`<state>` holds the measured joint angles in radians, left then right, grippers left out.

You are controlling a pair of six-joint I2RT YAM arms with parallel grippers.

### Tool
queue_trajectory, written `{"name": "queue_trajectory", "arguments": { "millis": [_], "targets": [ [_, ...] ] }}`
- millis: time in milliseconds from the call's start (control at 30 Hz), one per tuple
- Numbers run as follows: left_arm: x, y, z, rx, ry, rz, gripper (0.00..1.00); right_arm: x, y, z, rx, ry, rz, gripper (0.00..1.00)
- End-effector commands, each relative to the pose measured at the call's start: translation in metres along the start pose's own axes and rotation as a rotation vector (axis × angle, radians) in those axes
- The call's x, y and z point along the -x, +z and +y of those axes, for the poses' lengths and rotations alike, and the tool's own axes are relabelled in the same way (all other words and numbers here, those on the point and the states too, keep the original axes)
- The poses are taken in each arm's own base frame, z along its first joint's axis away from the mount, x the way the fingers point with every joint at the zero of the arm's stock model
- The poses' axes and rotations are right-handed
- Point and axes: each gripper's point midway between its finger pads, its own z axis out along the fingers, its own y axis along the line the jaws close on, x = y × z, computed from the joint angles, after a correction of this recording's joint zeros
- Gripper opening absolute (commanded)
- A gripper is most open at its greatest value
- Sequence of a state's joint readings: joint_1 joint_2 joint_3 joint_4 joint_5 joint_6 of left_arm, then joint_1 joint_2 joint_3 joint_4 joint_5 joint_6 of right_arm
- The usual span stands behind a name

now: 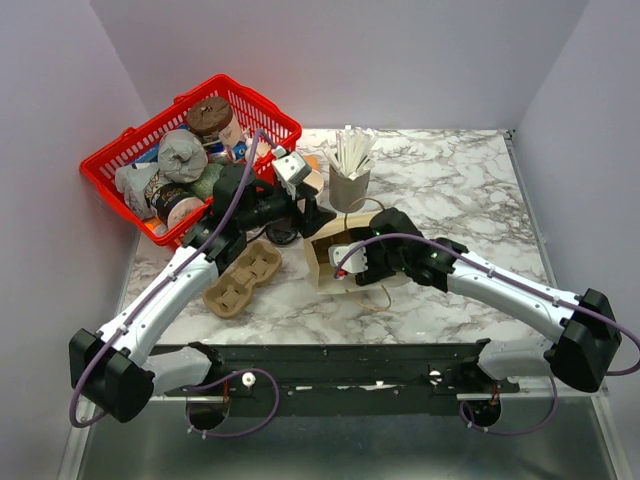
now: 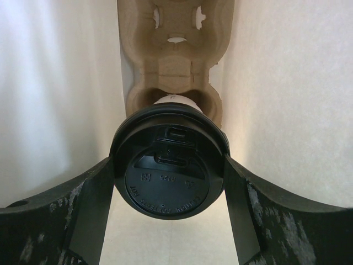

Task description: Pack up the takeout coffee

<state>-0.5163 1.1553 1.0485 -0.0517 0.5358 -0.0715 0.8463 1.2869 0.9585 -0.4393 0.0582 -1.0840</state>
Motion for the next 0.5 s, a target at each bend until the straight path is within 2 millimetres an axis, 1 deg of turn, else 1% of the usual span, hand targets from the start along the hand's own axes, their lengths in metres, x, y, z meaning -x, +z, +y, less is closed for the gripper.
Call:
{"name": "queue_trajectory", "arguments": {
  "millis": [0,100,233,467],
  "targets": [
    [-0.004,0.004,-0.002,-0.041,0.001,0.01,0.8,0.003,-0.002,-0.017,-0.044,-0.026,-0.01,0.01],
    [-0.006,0.006,-0.002,-0.05,-0.01,0.019,0.8,0.004,0.0,-0.017,-0.042,-0.029,-0.009,0.01],
    [-0.015,0.007,-0.003,-0.07,-0.033,0.04,0.79,0.005,0.002,-0.019,-0.051,-0.045,-0.019,0.01],
    [-0.017,0.008,0.001,-0.086,-0.088,0.046,0.79,0.008,0.007,-0.018,-0.044,-0.091,-0.041,0.01]
  ]
}}
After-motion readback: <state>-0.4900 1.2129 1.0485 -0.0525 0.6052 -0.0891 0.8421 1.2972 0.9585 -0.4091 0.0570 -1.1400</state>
